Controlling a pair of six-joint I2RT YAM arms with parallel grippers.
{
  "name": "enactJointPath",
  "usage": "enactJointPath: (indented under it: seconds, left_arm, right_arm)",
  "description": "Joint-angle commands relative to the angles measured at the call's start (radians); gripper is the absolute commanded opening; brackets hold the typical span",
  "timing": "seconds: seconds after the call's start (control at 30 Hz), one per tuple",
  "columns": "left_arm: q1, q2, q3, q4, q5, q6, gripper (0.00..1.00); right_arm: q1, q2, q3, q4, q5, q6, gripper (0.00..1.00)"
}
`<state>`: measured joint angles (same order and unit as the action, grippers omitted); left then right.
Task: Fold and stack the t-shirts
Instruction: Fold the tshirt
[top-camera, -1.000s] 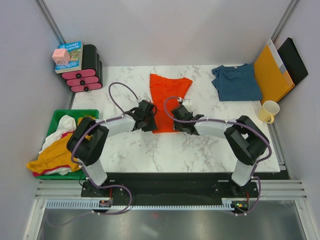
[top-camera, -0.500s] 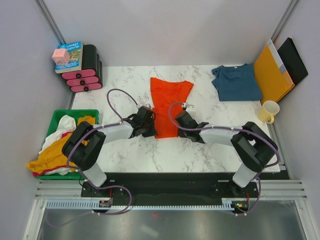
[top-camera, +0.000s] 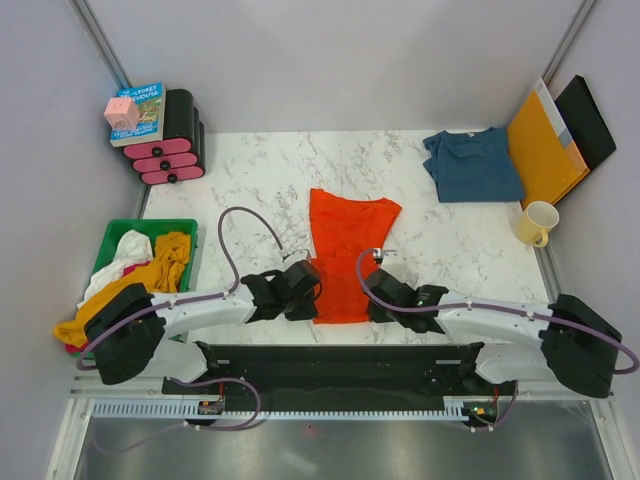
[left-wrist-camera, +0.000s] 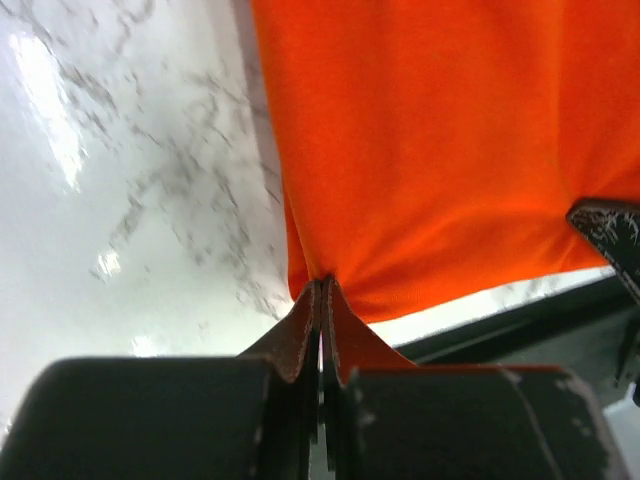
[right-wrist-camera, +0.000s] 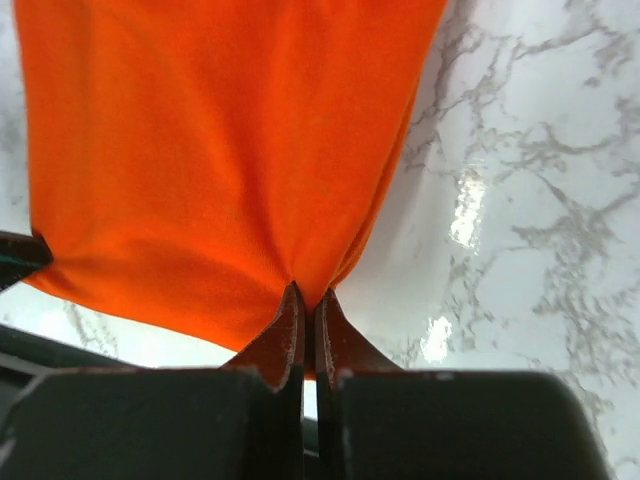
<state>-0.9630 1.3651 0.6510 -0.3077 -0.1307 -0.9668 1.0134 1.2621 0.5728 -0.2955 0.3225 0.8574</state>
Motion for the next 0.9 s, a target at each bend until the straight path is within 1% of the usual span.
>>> enactJointPath:
  seconds: [0.0,0.03,0.13,0.3,0.43,0.57,0.6,0.67,0.7,0.77,0.8,0.87]
  left_arm:
    - [-0.081,-0.109,0.024,-0.129,-0.125,-0.148,0.02]
    - [-0.110,-0.136,0.033,-0.163,-0.150,-0.165,0.02]
    - [-0.137,-0.162,0.073,-0.197,-0.188,-0.171,0.02]
    - [-0.138,-0.158,0.147,-0.234,-0.230,-0.139,0.02]
    - [-0.137,-0.152,0.167,-0.243,-0.254,-0.138,0.02]
    - [-0.135,-0.141,0.193,-0.243,-0.279,-0.104,0.02]
    - [-0.135,-0.121,0.205,-0.249,-0.274,-0.096,0.12]
    - [-0.135,-0.103,0.210,-0.257,-0.251,-0.095,0.24]
    - [-0.137,-0.098,0.202,-0.260,-0.244,-0.101,0.34]
    - [-0.138,-0.103,0.181,-0.260,-0.227,-0.134,0.40]
    - [-0.141,-0.107,0.159,-0.260,-0.227,-0.147,0.46]
    - [-0.144,-0.119,0.139,-0.257,-0.225,-0.171,0.53]
  right_arm:
    - [0.017,-0.157,0.021,-0.149,0.085,0.049,0.00]
    - [0.020,-0.176,0.030,-0.178,0.090,0.048,0.00]
    - [0.022,-0.220,0.076,-0.218,0.122,0.032,0.00]
    - [0.021,-0.202,0.136,-0.241,0.144,0.005,0.00]
    - [0.021,-0.193,0.140,-0.228,0.138,0.002,0.00]
    - [0.021,-0.182,0.154,-0.228,0.148,-0.012,0.00]
    - [0.022,-0.179,0.154,-0.228,0.147,-0.012,0.00]
    - [0.021,-0.178,0.151,-0.225,0.144,-0.009,0.00]
    - [0.021,-0.181,0.145,-0.223,0.139,-0.009,0.00]
    - [0.021,-0.182,0.137,-0.222,0.138,-0.004,0.00]
    - [0.021,-0.185,0.131,-0.223,0.138,-0.004,0.00]
    - [0.021,-0.185,0.128,-0.223,0.135,-0.003,0.00]
